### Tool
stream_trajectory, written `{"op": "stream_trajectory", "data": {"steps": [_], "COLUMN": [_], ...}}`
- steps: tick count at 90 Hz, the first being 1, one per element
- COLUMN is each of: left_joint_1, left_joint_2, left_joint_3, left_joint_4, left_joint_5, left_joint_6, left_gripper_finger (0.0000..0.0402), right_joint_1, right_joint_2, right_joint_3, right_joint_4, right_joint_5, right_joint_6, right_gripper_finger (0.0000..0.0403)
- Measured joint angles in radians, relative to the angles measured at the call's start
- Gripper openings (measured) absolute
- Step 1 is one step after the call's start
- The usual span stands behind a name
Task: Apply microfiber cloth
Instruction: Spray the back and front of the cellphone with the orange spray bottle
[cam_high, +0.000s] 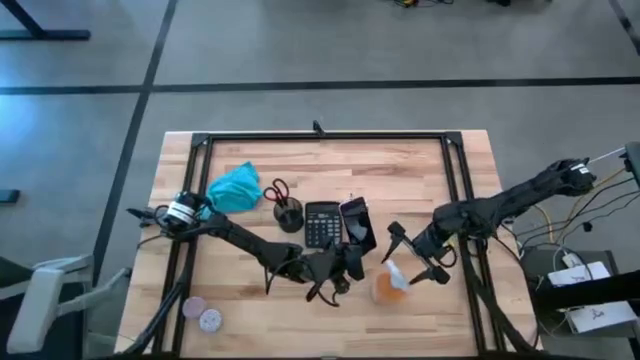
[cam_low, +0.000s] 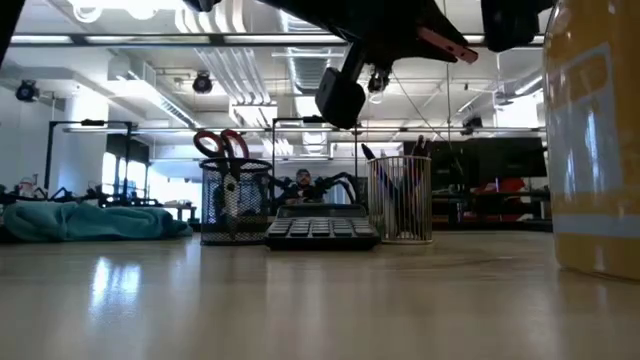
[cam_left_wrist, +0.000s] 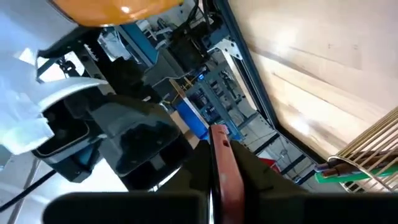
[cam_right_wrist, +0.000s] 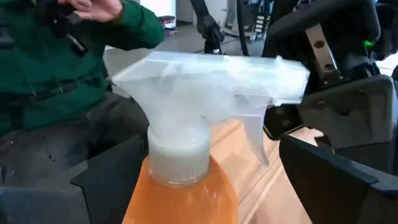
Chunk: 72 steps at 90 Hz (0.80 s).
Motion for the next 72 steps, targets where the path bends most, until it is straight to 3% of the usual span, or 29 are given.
{"op": "stream_trajectory", "data": {"steps": [49,72], "left_joint_1": [0.000,-0.004], "left_joint_2": [0.000,0.000], "left_joint_3": [0.000,0.000], "left_joint_4": [0.000,-0.060], "left_joint_5": [0.003,0.049], "left_joint_6": [-0.006,0.072], "left_gripper_finger": [0.0012,0.0012], "right_joint_1": [0.011,0.011], "right_joint_2": [0.047,0.052], "right_joint_3": [0.003,0.012], "right_joint_4": [0.010,0.023], "right_joint_5": [0.004,0.006], "right_joint_6": [0.018,-0.011], "right_gripper_finger": [0.0355,0.0355]}}
